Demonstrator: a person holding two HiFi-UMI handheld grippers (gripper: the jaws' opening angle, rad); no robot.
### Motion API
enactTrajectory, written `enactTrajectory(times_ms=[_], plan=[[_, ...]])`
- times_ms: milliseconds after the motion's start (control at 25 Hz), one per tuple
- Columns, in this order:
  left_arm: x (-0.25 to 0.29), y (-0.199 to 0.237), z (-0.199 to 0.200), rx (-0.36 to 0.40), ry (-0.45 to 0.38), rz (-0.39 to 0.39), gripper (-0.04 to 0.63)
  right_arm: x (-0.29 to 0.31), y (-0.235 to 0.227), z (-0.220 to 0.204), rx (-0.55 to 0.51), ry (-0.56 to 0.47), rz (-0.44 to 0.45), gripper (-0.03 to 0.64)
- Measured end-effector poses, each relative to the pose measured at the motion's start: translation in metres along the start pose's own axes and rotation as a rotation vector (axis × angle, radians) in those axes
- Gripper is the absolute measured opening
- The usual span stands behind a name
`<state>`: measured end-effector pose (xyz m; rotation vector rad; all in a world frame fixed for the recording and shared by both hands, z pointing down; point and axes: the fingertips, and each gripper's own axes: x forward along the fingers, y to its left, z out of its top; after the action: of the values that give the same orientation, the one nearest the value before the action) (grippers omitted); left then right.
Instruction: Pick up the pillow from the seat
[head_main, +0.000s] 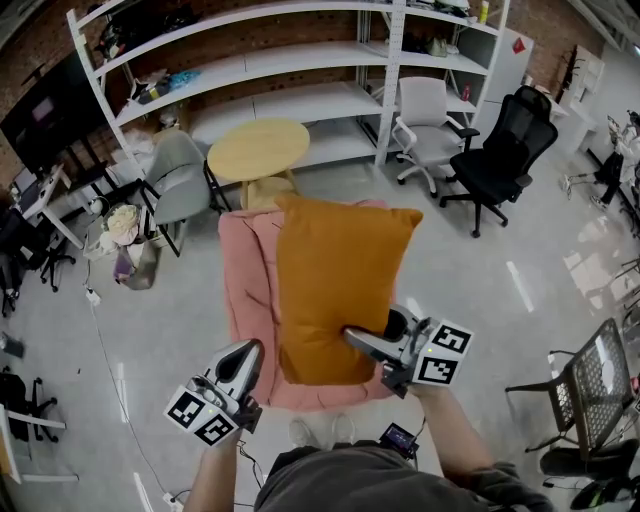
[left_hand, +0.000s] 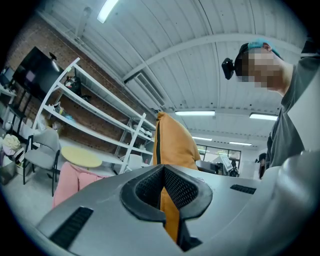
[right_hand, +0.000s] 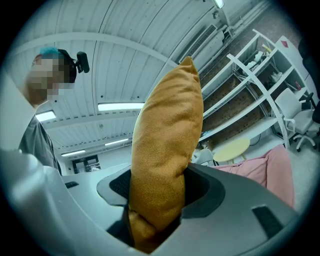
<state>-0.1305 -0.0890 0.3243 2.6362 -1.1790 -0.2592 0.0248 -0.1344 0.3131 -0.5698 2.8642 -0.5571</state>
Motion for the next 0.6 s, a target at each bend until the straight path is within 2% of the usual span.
enactTrajectory(times_ms=[600], plan=[[-0.012, -0.004, 0.001, -0.022, -0.01, -0.001, 0.009, 0.001, 0.008, -0.008, 0.037, -0.002, -0.012, 0.258]])
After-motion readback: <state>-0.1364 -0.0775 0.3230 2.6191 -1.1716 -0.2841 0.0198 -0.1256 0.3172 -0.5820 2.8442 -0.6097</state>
